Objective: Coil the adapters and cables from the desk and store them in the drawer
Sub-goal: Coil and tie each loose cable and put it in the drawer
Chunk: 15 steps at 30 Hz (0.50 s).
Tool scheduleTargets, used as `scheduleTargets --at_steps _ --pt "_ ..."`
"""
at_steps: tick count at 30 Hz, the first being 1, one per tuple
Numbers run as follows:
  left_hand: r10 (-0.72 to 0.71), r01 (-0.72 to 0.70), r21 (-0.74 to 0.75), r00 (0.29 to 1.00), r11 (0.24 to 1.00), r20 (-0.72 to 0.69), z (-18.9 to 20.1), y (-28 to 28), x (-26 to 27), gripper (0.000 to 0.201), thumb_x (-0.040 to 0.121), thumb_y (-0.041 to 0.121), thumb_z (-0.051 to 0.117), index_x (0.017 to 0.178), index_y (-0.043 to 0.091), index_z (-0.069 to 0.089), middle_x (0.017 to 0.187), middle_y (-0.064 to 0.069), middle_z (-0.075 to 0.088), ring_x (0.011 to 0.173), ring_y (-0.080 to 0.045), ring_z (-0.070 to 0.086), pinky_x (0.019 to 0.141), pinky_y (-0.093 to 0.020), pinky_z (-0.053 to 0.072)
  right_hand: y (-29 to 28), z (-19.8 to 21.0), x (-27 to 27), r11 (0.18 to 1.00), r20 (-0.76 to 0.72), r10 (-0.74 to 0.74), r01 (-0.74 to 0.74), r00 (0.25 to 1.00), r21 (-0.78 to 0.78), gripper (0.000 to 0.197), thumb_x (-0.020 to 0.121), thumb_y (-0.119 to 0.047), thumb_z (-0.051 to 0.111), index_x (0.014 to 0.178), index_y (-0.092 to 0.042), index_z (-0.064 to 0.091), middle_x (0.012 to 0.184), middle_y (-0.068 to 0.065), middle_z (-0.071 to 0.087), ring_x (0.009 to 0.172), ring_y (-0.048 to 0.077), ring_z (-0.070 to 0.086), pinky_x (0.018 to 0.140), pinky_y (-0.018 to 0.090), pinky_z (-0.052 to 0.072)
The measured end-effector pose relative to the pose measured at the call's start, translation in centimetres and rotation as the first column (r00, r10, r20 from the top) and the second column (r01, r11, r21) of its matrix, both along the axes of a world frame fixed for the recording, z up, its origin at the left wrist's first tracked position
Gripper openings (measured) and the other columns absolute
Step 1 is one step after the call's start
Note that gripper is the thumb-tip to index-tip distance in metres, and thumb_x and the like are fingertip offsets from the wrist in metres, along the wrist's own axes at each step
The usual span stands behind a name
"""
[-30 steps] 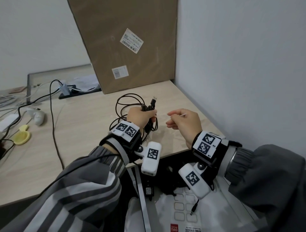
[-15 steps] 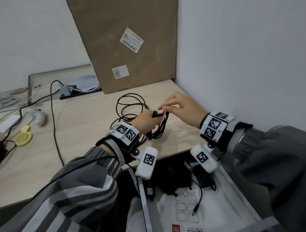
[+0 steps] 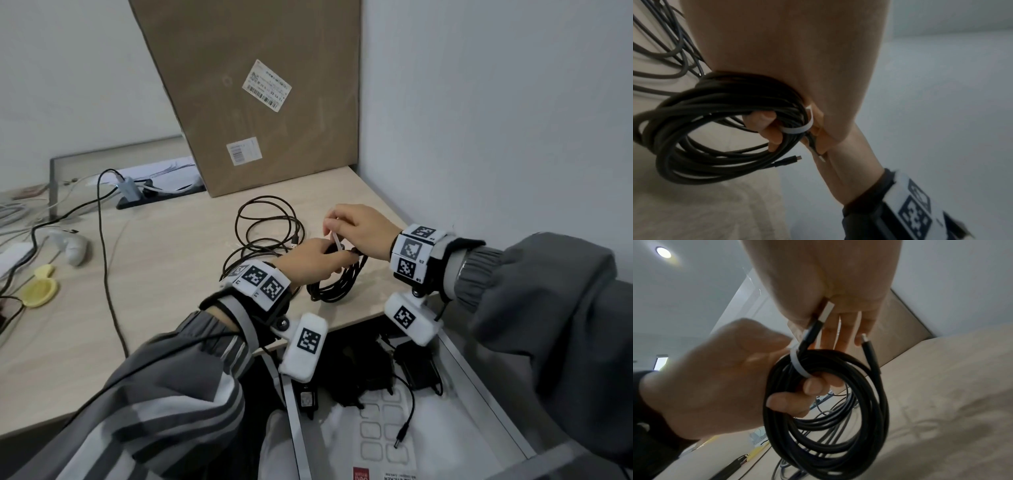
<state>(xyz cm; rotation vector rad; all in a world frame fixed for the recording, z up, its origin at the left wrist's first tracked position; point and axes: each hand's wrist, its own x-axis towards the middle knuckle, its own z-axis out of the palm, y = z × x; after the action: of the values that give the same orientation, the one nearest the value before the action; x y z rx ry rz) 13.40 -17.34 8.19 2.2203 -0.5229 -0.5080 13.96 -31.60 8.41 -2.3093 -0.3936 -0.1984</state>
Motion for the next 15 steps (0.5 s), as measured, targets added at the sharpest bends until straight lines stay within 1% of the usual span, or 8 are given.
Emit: scheduleTargets --at_steps 2,4,5,7,10,12,13,15 --pt "0.013 -0.012 -0.028 1.0 1.0 0.024 -0.3 0.1 0.2 0.034 0.097 0.04 0.049 0.086 0.011 0.063 0.076 0.001 0.057 0.061 -0.012 0.046 0.062 -0.023 0.038 0.0 0.5 -0.1 0.999 0.015 -0.035 0.034 0.999 0.036 0.019 0.094 -0.02 0.052 0.08 -0.018 0.066 0.077 0.004 0.067 0.077 0.02 0.062 0.078 0.034 0.047" --pt "0.043 -0.041 -0.094 0.999 0.995 0.02 -0.5 0.2 0.4 0.037 0.1 0.037 0.044 0.085 0.009 0.063 0.07 0.002 0.054 0.057 -0.012 0.043 0.057 -0.021 0.036 0.1 1.2 -0.3 0.993 0.009 -0.058 0.057 0.998 0.1 0.02 0.094 -0.02 0.053 0.083 -0.014 0.069 0.073 0.0 0.064 0.072 0.014 0.059 0.071 0.026 0.047" --pt "0.054 -0.05 -0.117 0.998 0.992 0.025 -0.5 0.2 0.4 0.039 0.101 0.035 0.043 0.087 0.006 0.063 0.067 0.003 0.053 0.056 -0.011 0.042 0.055 -0.021 0.034 0.2 1.5 -0.4 0.99 -0.012 -0.05 0.051 0.999 0.134 0.021 0.094 -0.021 0.053 0.086 -0.012 0.07 0.075 0.001 0.066 0.073 0.012 0.059 0.069 0.023 0.046" --pt "0.072 -0.064 -0.167 0.996 0.984 0.046 -0.7 0.2 0.5 0.043 0.101 0.035 0.041 0.092 0.0 0.065 0.065 0.005 0.052 0.055 -0.011 0.041 0.054 -0.021 0.034 0.4 2.0 -0.6 0.979 -0.087 -0.01 0.028 0.996 0.202 0.028 0.097 -0.027 0.048 0.096 -0.01 0.07 0.089 0.006 0.07 0.082 0.012 0.062 0.072 0.02 0.047" --pt "0.12 -0.105 -0.28 0.992 0.954 0.036 -0.4 0.3 0.4 0.044 0.102 0.033 0.04 0.094 -0.001 0.067 0.064 0.004 0.051 0.054 -0.008 0.041 0.053 -0.016 0.034 0.0 2.5 -0.7 0.927 -0.257 -0.03 0.123 0.966 0.355 0.053 0.1 -0.047 0.029 0.107 -0.012 0.068 0.102 0.005 0.07 0.09 0.013 0.064 0.072 0.016 0.045" --pt "0.119 -0.105 -0.327 0.993 0.939 0.023 0.0 0.6 0.4 0.044 0.102 0.03 0.041 0.095 -0.005 0.067 0.063 0.003 0.051 0.051 -0.007 0.039 0.05 -0.014 0.032 -0.9 2.2 -0.7 0.918 -0.341 -0.059 0.185 0.938 0.351 0.054 0.1 -0.05 0.026 0.104 -0.016 0.067 0.105 0.004 0.07 0.095 0.016 0.062 0.079 0.025 0.045" --pt "0.101 -0.089 -0.337 0.995 0.937 0.021 0.2 0.8 0.5 0.044 0.102 0.028 0.042 0.095 -0.008 0.066 0.062 0.003 0.05 0.049 -0.007 0.038 0.049 -0.014 0.031 -1.3 2.0 -0.6 0.937 -0.37 -0.07 0.188 0.927 0.294 0.05 0.1 -0.05 0.028 0.101 -0.019 0.067 0.106 0.003 0.069 0.098 0.018 0.061 0.082 0.031 0.043" --pt "0.05 -0.04 -0.325 0.998 0.945 0.024 0.5 1.1 0.5 0.039 0.101 0.026 0.043 0.088 -0.005 0.063 0.06 0.003 0.051 0.047 -0.007 0.037 0.049 -0.015 0.03 -1.8 1.4 -0.6 0.972 -0.429 -0.071 0.158 0.901 0.171 0.047 0.098 -0.05 0.033 0.102 -0.018 0.067 0.108 0.004 0.069 0.101 0.02 0.059 0.085 0.034 0.042"
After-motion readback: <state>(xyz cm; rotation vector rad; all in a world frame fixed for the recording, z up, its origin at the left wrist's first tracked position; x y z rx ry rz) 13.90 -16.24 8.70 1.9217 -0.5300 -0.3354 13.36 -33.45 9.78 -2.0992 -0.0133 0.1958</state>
